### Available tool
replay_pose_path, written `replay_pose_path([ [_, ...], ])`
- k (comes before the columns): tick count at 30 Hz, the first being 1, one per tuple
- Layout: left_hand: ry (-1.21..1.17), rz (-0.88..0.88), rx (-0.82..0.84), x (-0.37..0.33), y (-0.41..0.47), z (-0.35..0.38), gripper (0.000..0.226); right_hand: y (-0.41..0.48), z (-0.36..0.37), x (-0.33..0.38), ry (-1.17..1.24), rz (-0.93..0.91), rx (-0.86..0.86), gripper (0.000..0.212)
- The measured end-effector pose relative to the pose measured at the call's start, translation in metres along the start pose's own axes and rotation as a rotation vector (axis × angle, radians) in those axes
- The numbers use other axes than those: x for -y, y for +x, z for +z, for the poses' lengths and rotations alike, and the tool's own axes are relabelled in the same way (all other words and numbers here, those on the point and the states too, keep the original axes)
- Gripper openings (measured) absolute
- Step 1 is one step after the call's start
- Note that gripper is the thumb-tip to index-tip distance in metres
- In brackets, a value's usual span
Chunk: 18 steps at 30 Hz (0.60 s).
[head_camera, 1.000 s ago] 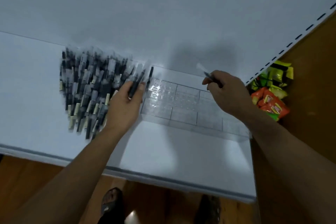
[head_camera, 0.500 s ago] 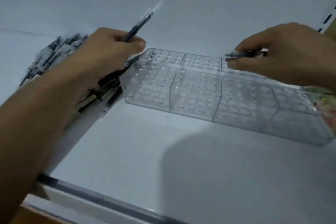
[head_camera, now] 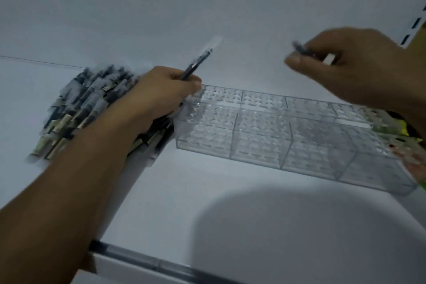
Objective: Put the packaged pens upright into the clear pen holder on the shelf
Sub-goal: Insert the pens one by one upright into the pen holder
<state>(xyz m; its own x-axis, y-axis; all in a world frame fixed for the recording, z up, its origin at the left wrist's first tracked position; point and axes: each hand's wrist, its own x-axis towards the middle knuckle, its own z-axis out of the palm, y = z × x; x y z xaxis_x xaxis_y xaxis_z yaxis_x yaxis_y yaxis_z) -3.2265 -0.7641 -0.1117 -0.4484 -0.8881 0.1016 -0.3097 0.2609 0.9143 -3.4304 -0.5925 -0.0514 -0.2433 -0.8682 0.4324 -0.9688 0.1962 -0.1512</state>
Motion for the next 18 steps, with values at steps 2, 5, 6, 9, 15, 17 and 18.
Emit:
replay_pose_path([
  [2,-0.006,0.014,0.004,0.001,0.000,0.000,0.013,0.016,-0.005,0.012,0.123,0.025,-0.182,0.042],
  [5,0.009,0.027,0.019,0.003,-0.001,-0.001,0.009,0.044,0.007,0.036,0.625,0.094,-0.226,0.032],
  [6,0.000,0.024,0.028,0.003,-0.001,-0.001,0.006,0.050,0.014,0.045,0.772,0.119,-0.152,0.029],
  [9,-0.013,0.032,0.043,0.006,-0.002,-0.002,0.004,0.062,0.038,0.065,0.884,0.158,0.030,0.027],
  [15,-0.024,0.038,0.055,0.007,-0.002,-0.003,0.015,0.068,0.059,0.075,0.716,0.152,0.090,0.026],
  [17,-0.025,0.039,0.056,0.006,-0.002,-0.003,0.015,0.069,0.063,0.077,0.666,0.158,0.140,0.026],
  [18,-0.022,0.041,0.053,0.005,-0.003,-0.003,0.014,0.069,0.065,0.078,0.617,0.147,0.175,0.026],
])
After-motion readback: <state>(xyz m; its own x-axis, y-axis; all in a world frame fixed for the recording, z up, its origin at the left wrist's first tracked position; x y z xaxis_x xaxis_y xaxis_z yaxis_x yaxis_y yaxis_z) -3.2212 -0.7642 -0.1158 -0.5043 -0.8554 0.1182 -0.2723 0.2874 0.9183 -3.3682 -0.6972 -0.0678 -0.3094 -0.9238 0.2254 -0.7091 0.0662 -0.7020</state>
